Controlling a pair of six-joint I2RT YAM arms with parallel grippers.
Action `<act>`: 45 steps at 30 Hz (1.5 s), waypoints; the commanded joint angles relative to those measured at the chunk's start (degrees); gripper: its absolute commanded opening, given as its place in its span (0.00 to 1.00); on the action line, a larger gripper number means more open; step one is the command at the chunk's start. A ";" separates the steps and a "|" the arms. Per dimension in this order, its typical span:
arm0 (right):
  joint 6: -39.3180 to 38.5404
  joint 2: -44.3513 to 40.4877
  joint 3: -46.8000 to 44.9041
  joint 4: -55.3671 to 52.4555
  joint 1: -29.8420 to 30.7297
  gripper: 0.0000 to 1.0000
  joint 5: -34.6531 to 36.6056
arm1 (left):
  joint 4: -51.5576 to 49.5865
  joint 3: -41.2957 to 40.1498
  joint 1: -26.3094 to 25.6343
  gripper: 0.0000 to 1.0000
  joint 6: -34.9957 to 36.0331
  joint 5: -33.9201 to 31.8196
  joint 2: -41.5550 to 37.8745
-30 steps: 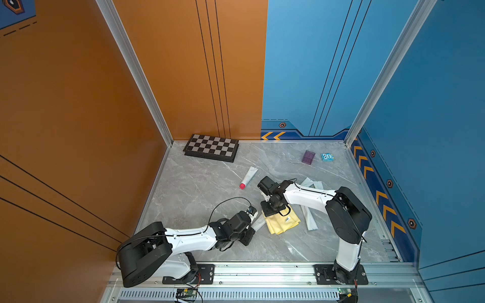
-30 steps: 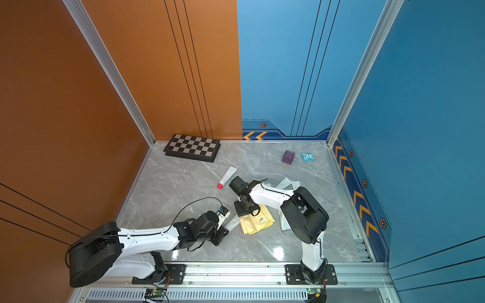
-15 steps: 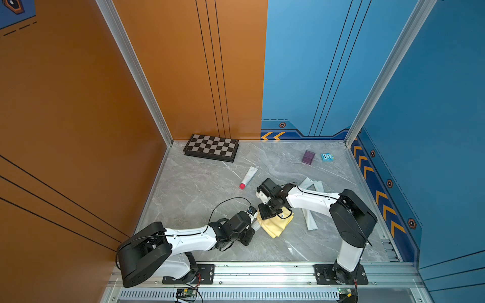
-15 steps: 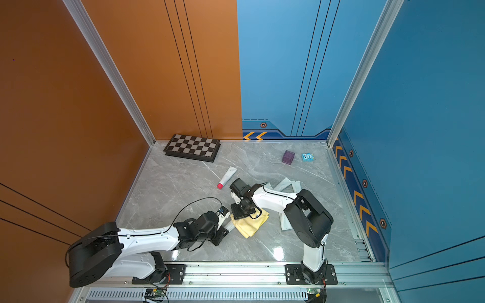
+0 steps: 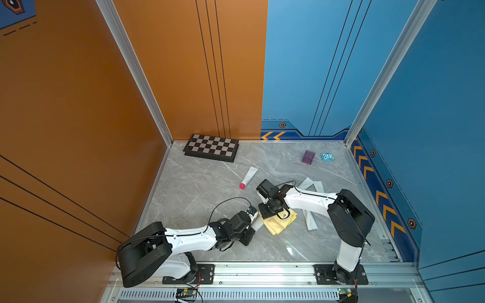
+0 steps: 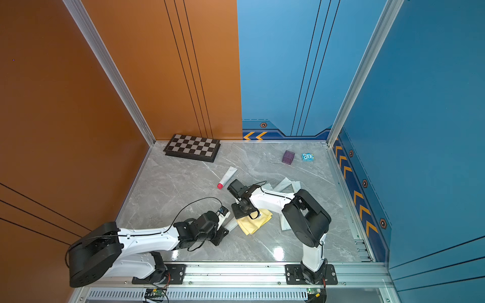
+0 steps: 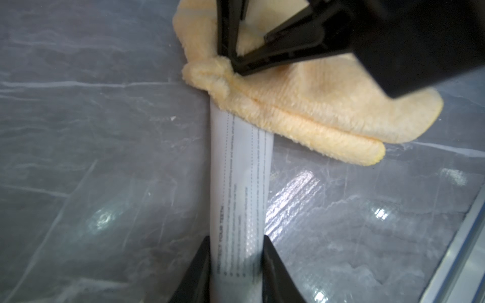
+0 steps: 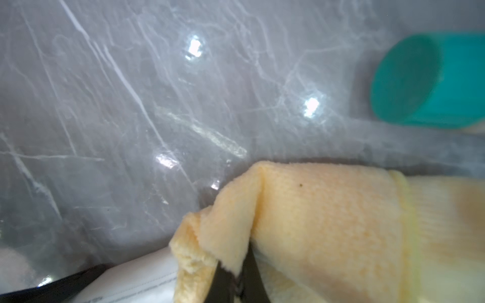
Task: Wipe the surface of the toothpaste tube
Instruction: Wipe the dirt from the toothpaste tube.
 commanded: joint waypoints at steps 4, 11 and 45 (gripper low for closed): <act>-1.69 4.89 -4.87 -10.76 0.15 0.00 4.33 | -4.05 -0.99 -0.88 0.24 0.58 -0.98 1.76; -1.03 2.25 -5.55 -6.93 5.28 0.00 -15.53 | -4.14 -1.03 -0.88 0.25 0.53 -1.09 1.58; 1.46 -3.26 -10.92 -4.09 8.08 0.00 -22.80 | -4.14 -0.95 -0.88 0.25 0.68 -1.21 1.73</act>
